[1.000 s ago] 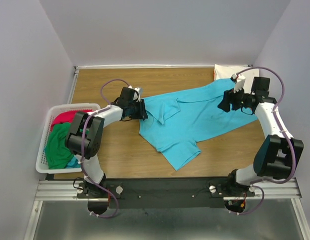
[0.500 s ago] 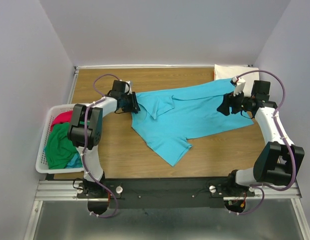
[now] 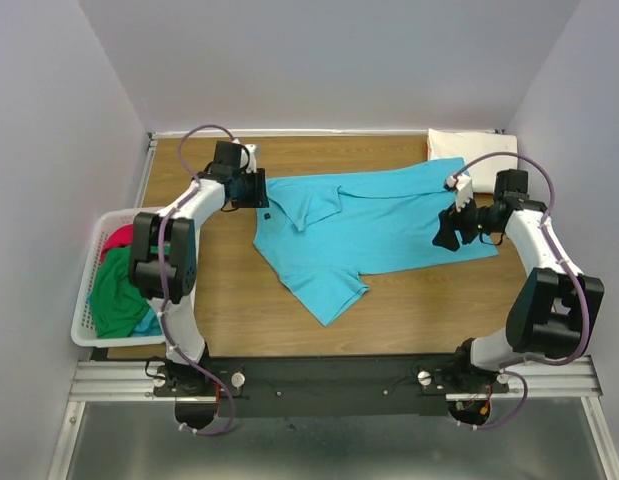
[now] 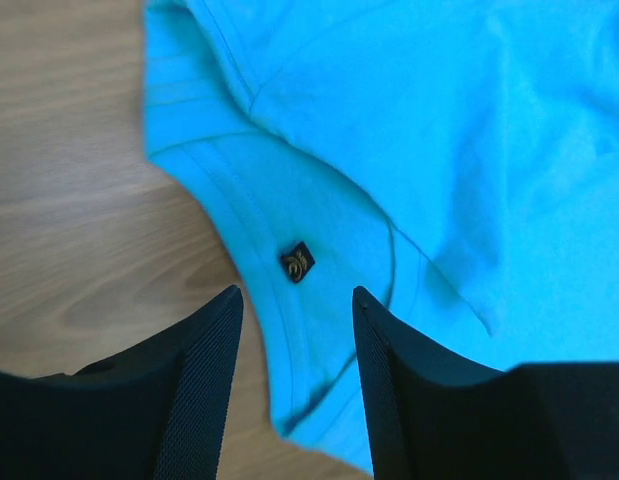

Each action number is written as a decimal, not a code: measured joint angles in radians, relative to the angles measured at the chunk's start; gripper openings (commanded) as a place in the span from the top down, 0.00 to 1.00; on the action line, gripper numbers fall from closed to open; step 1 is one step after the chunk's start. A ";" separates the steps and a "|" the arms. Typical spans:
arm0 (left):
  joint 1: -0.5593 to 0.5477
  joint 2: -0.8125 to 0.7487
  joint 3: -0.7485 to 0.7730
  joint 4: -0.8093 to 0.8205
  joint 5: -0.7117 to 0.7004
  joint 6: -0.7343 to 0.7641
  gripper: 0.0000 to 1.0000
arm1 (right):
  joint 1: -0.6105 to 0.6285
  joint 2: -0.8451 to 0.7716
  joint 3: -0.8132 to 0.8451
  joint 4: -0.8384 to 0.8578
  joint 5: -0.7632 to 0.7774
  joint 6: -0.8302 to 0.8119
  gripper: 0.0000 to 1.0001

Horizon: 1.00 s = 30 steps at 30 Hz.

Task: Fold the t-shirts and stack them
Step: Fold the tshirt

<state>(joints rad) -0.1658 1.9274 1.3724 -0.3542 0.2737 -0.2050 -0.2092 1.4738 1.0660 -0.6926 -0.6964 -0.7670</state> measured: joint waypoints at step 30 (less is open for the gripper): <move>-0.837 -0.405 -0.389 -0.162 -0.154 -0.088 0.56 | 0.001 0.016 -0.074 -0.240 0.022 -0.367 0.34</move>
<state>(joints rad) -1.0031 1.5223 0.9829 -0.5163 0.1200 -0.2932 -0.2081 1.4895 0.9924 -0.9325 -0.6746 -1.1336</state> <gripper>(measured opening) 0.471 0.658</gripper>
